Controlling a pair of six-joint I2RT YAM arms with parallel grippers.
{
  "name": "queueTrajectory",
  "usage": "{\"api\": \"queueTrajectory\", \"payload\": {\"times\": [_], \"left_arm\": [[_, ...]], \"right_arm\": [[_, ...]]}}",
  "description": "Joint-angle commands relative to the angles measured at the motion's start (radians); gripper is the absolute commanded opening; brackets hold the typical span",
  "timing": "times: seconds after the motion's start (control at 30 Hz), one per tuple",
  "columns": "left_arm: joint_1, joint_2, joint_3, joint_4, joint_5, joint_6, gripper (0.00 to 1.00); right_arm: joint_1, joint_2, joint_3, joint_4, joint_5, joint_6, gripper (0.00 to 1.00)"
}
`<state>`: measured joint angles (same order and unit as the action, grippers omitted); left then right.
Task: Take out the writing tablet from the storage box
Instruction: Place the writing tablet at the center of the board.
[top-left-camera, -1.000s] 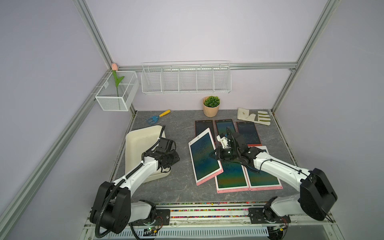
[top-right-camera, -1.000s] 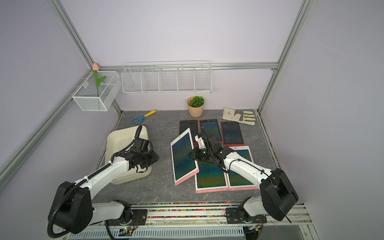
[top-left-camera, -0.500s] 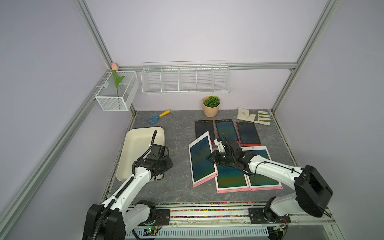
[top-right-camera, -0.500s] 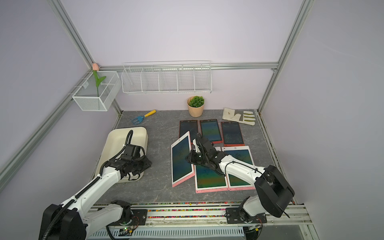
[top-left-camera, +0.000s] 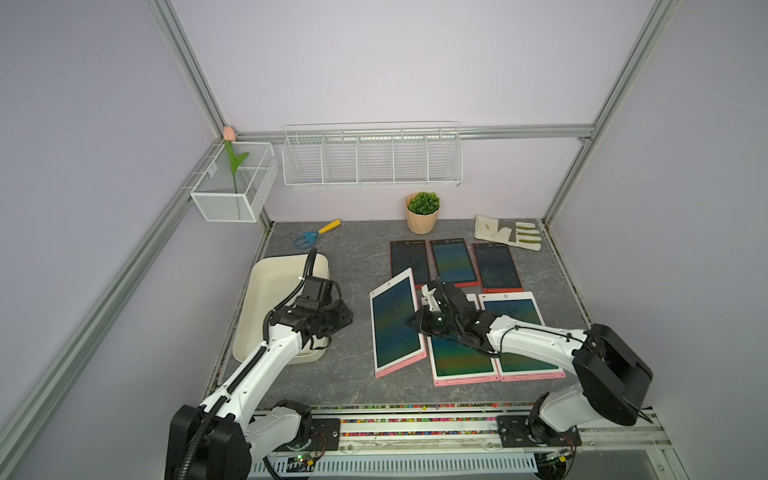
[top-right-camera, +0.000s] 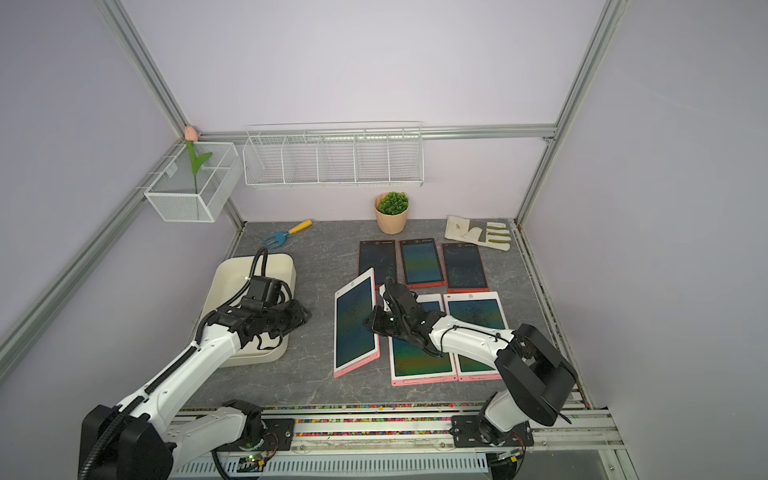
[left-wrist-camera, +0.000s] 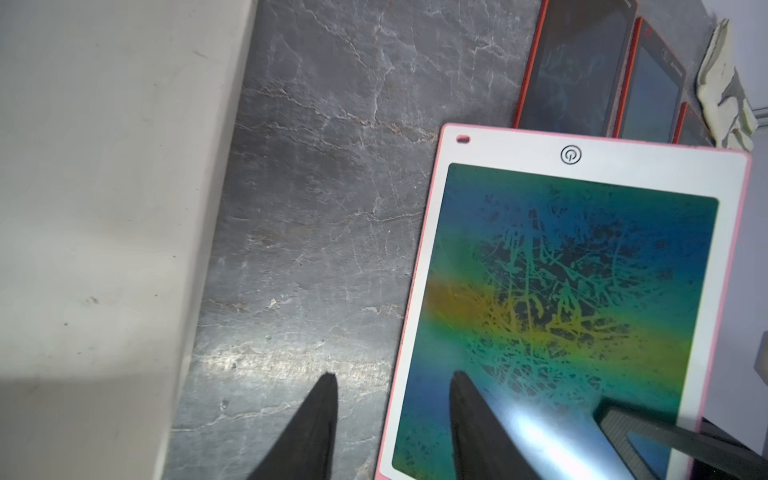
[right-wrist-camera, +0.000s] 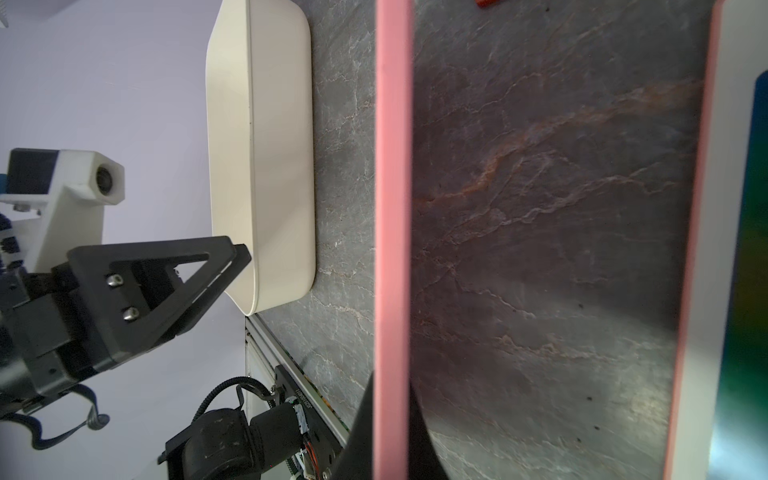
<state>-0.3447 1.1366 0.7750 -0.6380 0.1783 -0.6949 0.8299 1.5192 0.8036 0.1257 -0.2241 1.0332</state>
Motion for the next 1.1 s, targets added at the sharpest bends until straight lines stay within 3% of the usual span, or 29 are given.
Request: {"api": "queueTrajectory", "payload": {"times": [0.0, 0.13, 0.47, 0.6, 0.77, 1.07], "left_arm": [[-0.024, 0.047, -0.041, 0.071, 0.047, 0.003, 0.46], [-0.062, 0.091, -0.050, 0.101, 0.020, -0.021, 0.46], [-0.062, 0.180, -0.040, 0.078, -0.055, 0.018, 0.48], [-0.063, 0.223, -0.047, 0.089, -0.055, 0.032, 0.47], [-0.062, 0.240, -0.059, 0.115, -0.052, 0.035, 0.45], [-0.013, 0.232, -0.083, 0.133, -0.049, 0.044, 0.46]], "right_arm": [[0.019, 0.032, -0.017, 0.039, 0.014, 0.057, 0.09], [0.033, 0.077, -0.009, 0.057, 0.017, 0.062, 0.11], [0.051, 0.121, -0.010, 0.041, 0.059, 0.073, 0.12], [0.054, 0.127, -0.022, 0.052, 0.072, 0.083, 0.16], [0.063, 0.151, -0.020, 0.069, 0.067, 0.089, 0.29], [0.069, 0.175, -0.032, 0.084, 0.078, 0.101, 0.30]]}}
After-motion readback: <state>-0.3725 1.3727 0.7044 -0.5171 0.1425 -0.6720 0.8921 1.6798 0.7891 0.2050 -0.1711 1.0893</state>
